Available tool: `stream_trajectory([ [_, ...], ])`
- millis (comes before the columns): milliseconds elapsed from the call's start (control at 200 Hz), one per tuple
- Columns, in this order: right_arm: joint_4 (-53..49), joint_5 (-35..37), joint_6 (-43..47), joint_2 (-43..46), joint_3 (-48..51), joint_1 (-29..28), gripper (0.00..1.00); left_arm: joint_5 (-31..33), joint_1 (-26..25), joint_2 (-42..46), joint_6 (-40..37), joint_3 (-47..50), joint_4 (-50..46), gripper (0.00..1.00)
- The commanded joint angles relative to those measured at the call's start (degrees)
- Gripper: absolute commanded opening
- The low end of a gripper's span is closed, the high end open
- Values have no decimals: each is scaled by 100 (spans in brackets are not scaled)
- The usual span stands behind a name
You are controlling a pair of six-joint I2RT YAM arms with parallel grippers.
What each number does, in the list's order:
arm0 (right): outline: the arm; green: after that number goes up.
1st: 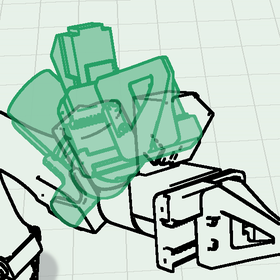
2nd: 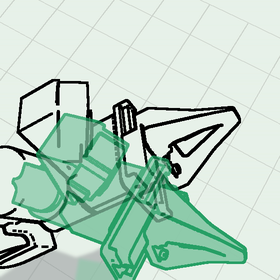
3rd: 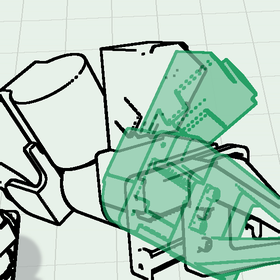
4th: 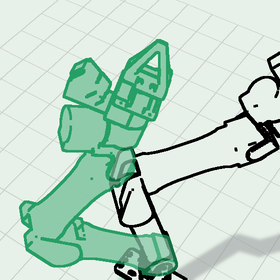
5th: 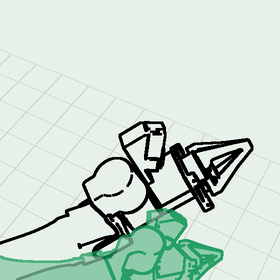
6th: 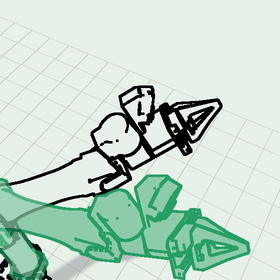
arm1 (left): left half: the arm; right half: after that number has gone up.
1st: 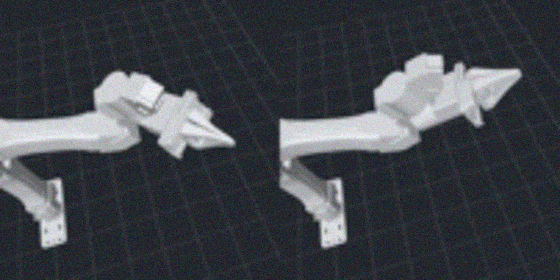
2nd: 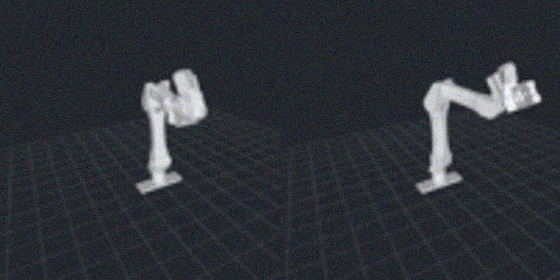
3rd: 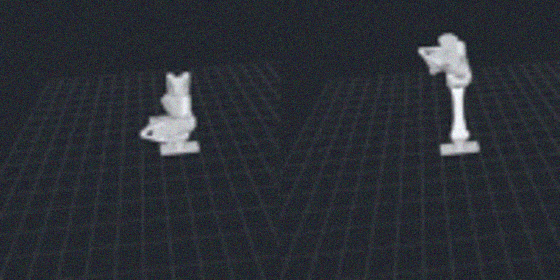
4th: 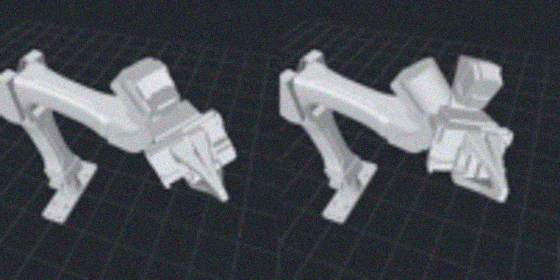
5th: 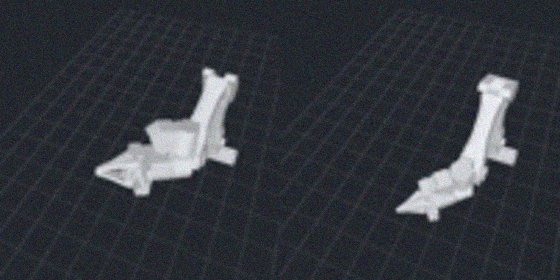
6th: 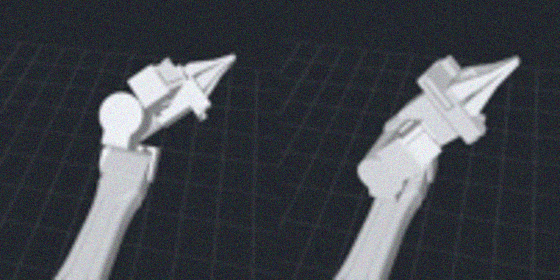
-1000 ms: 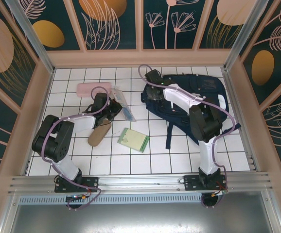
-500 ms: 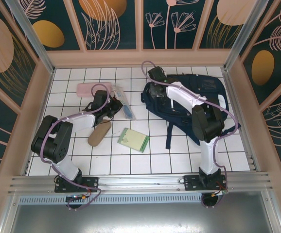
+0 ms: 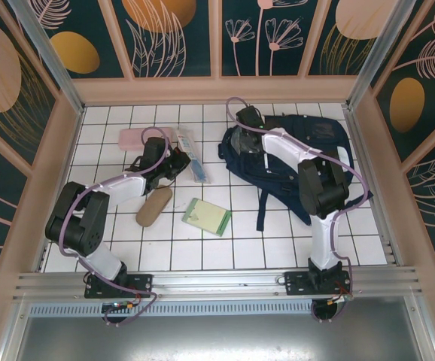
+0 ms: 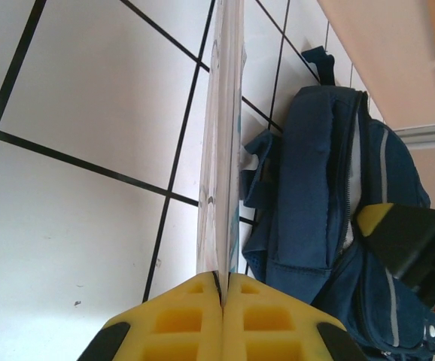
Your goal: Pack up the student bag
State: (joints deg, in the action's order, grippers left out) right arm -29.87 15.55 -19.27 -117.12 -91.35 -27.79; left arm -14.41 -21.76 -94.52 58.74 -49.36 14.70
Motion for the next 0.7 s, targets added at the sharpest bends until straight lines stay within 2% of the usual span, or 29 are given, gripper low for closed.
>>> stream_trajectory([
  [0,-20,-134,-24,-78,147,3,46,-68,-13,135,-109,-149,-14,3],
  [130,-51,-219,-20,-184,236,10,37,-90,-16,134,-84,-134,16,4],
  [305,-39,-236,-75,-134,324,-9,0,-113,-13,179,-97,-144,15,4],
  [590,-256,-73,230,639,-165,-80,0,-418,-66,184,-226,-601,-19,3],
  [695,-262,-52,440,1018,-257,-78,0,-608,-121,48,-319,-1127,-30,3],
])
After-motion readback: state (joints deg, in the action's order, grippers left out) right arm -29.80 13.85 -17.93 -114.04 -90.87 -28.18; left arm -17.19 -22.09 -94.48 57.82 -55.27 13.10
